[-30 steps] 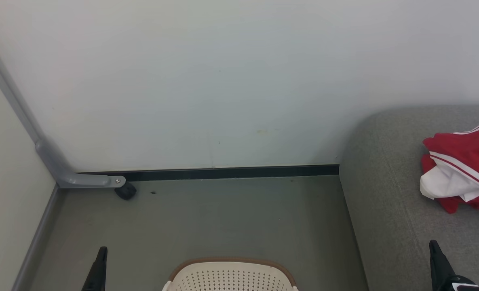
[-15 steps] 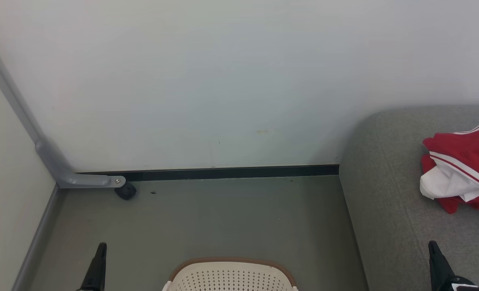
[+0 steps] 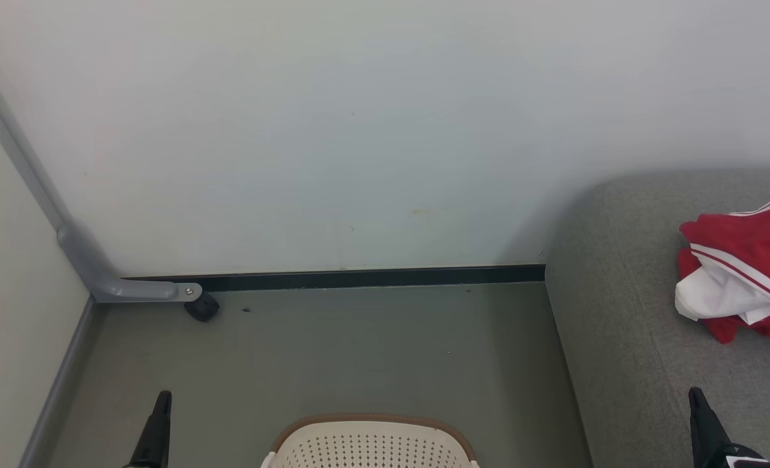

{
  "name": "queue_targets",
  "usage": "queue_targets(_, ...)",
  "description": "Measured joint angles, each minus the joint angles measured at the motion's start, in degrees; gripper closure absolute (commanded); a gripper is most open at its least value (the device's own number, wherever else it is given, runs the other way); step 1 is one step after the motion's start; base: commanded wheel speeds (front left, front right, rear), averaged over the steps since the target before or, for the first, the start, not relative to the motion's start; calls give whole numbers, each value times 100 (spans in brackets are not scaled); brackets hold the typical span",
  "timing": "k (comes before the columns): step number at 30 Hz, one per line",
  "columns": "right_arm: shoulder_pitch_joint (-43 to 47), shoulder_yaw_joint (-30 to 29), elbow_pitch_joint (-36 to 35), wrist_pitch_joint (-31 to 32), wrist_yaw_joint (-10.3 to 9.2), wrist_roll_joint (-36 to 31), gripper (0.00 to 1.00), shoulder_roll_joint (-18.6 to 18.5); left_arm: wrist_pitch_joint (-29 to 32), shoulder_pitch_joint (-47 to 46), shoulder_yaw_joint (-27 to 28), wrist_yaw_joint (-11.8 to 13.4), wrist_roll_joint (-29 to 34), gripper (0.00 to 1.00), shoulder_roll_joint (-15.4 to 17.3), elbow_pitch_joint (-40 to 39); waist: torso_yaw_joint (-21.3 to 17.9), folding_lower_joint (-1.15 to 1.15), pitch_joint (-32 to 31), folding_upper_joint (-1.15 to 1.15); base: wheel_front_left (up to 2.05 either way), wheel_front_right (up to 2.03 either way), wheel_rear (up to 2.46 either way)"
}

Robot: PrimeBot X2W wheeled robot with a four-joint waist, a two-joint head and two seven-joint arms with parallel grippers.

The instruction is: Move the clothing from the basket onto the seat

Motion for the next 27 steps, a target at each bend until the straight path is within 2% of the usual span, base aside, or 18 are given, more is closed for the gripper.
queue_targets(27, -1, 0, 7, 0, 0, 5, 100, 0, 0, 0, 0, 0, 0, 100, -1, 4, 0, 0, -1, 0, 0, 0, 0)
